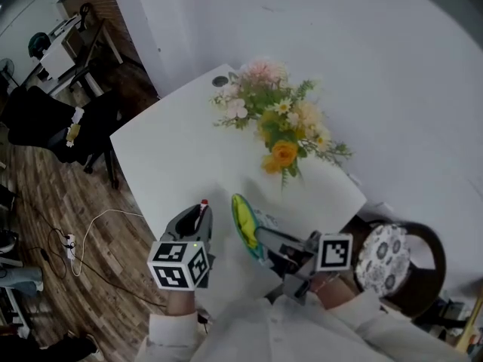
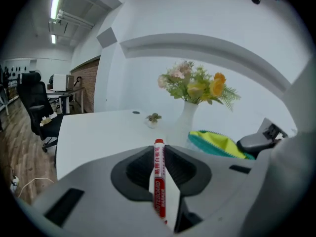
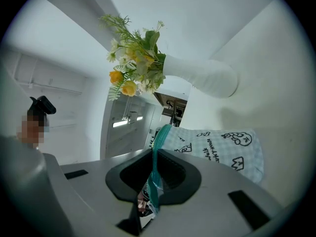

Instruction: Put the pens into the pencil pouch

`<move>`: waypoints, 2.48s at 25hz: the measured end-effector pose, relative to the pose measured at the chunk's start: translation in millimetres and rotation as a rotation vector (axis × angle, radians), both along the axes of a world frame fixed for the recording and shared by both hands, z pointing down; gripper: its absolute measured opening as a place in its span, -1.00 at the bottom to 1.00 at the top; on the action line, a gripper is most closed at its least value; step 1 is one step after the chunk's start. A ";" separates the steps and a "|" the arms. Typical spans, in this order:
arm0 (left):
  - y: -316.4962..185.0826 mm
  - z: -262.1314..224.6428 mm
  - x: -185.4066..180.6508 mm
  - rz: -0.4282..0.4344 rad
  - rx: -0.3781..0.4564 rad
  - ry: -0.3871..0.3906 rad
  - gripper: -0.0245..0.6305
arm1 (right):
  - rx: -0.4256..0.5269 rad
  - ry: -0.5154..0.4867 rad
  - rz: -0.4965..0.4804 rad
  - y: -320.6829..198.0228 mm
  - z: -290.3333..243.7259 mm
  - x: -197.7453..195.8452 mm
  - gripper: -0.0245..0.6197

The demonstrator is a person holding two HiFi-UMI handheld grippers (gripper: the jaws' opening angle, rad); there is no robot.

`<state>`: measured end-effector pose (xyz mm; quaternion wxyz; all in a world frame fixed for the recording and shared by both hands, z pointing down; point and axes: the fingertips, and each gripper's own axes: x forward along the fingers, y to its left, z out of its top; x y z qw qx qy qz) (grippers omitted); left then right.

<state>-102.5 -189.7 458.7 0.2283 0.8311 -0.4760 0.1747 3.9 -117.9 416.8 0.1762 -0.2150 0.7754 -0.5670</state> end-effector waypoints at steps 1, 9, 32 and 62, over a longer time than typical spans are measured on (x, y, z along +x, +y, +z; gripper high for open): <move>1.9 -10.3 5.8 0.011 0.023 0.028 -0.71 | -0.003 -0.005 0.003 1.1 0.7 1.0 -0.82; 18.2 -97.9 58.7 0.162 0.250 0.241 -0.71 | 0.010 -0.021 0.020 4.7 -1.0 8.0 -0.82; 39.6 -157.0 105.8 0.255 0.531 0.526 -0.71 | 0.006 -0.035 0.014 8.1 -3.2 11.9 -0.82; 57.0 -105.6 87.5 0.247 0.455 0.360 -0.71 | 0.049 -0.010 0.023 1.6 -12.4 21.7 -0.82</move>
